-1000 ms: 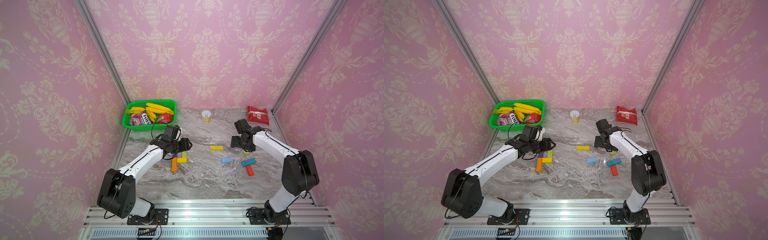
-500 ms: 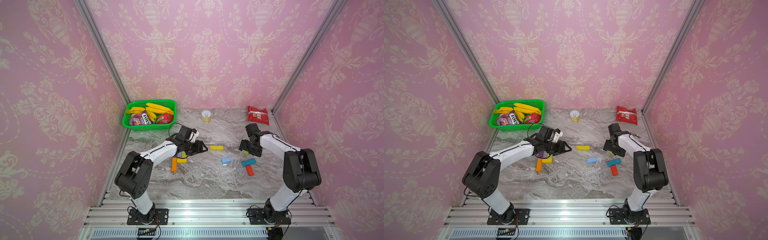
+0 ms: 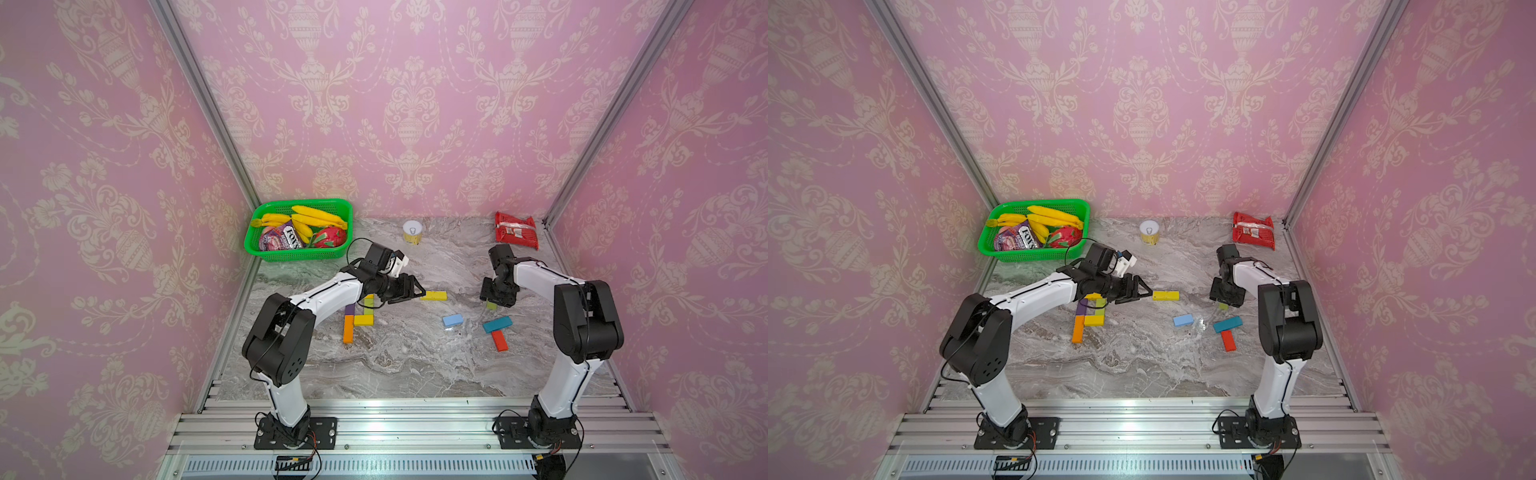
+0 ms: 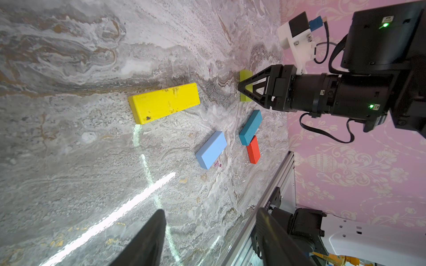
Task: Assemble the letter p with building blocks
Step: Pick up the building block from the center of the board, then assemble the building block at the center of the board.
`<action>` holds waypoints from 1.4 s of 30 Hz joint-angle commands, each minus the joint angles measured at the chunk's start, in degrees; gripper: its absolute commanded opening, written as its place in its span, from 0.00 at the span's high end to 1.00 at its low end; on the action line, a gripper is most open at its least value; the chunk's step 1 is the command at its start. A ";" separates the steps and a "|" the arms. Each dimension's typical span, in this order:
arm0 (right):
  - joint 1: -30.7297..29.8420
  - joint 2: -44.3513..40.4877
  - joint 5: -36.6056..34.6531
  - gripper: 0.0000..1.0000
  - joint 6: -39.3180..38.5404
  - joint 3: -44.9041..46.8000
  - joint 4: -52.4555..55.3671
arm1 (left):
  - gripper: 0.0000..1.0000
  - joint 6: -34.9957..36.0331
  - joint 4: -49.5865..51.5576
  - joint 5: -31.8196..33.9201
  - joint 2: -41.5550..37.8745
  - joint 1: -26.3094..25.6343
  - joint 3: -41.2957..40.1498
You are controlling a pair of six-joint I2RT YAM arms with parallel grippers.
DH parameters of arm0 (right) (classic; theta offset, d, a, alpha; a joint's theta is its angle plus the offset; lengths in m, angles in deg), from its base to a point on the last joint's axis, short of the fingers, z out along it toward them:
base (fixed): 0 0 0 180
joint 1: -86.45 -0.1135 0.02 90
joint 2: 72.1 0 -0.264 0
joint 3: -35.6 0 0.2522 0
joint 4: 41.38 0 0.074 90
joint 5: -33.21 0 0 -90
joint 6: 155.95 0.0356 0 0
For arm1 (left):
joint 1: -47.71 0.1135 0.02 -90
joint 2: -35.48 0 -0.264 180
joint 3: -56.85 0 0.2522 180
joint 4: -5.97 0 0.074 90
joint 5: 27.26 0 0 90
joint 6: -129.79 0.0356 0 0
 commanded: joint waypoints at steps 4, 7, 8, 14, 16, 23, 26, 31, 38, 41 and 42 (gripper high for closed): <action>0.06 -0.21 0.68 0.72 -1.51 1.11 0.81 | 0.35 1.34 2.88 0.60 0.75 -0.50 1.51; -1.47 -1.92 0.11 0.73 -1.77 1.84 1.06 | 0.35 1.38 3.15 0.62 0.61 -0.50 1.18; -2.53 -2.56 -0.50 0.73 -1.77 1.84 1.54 | 0.35 1.48 3.25 0.75 0.38 -0.50 0.94; -8.91 -6.48 -2.35 0.74 1.11 0.03 2.91 | 0.35 1.78 3.67 1.92 -1.14 -0.45 -0.49; -11.28 -6.78 -2.90 0.74 1.95 -1.90 3.84 | 0.35 1.88 3.87 2.44 -1.43 -0.50 -0.91; -17.78 -4.69 -2.81 0.73 4.80 -7.02 4.51 | 0.35 2.47 5.79 4.53 -1.95 -0.49 -1.89; -19.05 -3.13 -2.80 0.73 5.76 -7.11 3.75 | 0.35 2.84 6.23 4.83 -2.49 -0.41 -2.12; -19.74 -1.97 -2.33 0.73 6.79 -5.26 1.94 | 0.35 3.86 7.54 5.57 -3.42 -0.41 -2.01; -20.18 -1.11 -2.59 0.73 6.98 -2.15 -0.49 | 0.35 4.40 8.10 6.07 -3.71 0.06 -1.93; -20.50 -0.40 -2.79 0.73 7.10 -1.39 -0.90 | 0.35 4.44 8.15 6.14 -3.91 0.12 -2.14; -20.64 0.01 -3.32 0.73 6.99 -1.17 -0.98 | 0.35 4.53 8.11 6.24 -3.95 0.17 -2.23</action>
